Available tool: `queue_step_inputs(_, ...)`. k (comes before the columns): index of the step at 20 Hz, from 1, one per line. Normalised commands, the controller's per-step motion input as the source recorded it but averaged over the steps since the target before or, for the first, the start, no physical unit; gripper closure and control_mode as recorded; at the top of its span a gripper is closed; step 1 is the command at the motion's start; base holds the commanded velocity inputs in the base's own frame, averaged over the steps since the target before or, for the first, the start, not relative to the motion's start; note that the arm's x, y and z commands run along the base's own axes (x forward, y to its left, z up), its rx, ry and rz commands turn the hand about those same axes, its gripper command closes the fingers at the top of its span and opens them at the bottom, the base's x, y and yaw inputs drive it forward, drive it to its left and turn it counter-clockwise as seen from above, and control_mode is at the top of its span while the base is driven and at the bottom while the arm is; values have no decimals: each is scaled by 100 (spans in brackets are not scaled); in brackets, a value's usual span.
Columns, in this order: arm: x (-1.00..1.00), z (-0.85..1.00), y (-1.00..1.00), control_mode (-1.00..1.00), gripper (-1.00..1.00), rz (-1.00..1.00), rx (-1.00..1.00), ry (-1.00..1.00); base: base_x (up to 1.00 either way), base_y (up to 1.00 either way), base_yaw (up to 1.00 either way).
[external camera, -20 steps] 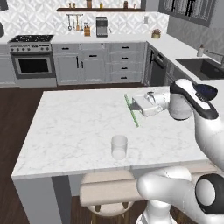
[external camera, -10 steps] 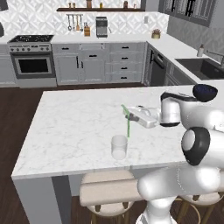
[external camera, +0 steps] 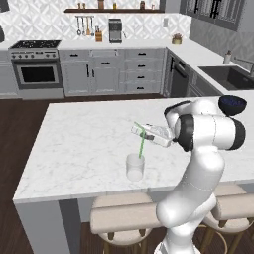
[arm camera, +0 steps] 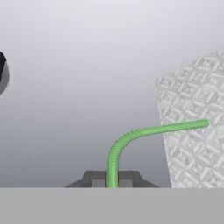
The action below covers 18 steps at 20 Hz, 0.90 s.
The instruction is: Take a straw from the drawer in front and place it inside the glass cup on the dining counter.
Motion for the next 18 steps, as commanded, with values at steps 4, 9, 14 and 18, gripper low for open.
queue_step_inputs(4, 14, -24, 0, -100, 100, 21, 1, 0, 0, 0, 0)
queue_step_inputs(9, 3, -17, 0, -100, 100, 16, 0, -5, 0, 0, 0)
queue_step_inputs(14, 0, -5, 2, -100, 100, 9, -1, -19, 0, 0, 0)
queue_step_inputs(18, 0, -7, 0, -100, 100, 4, -4, -26, 0, 0, 0)
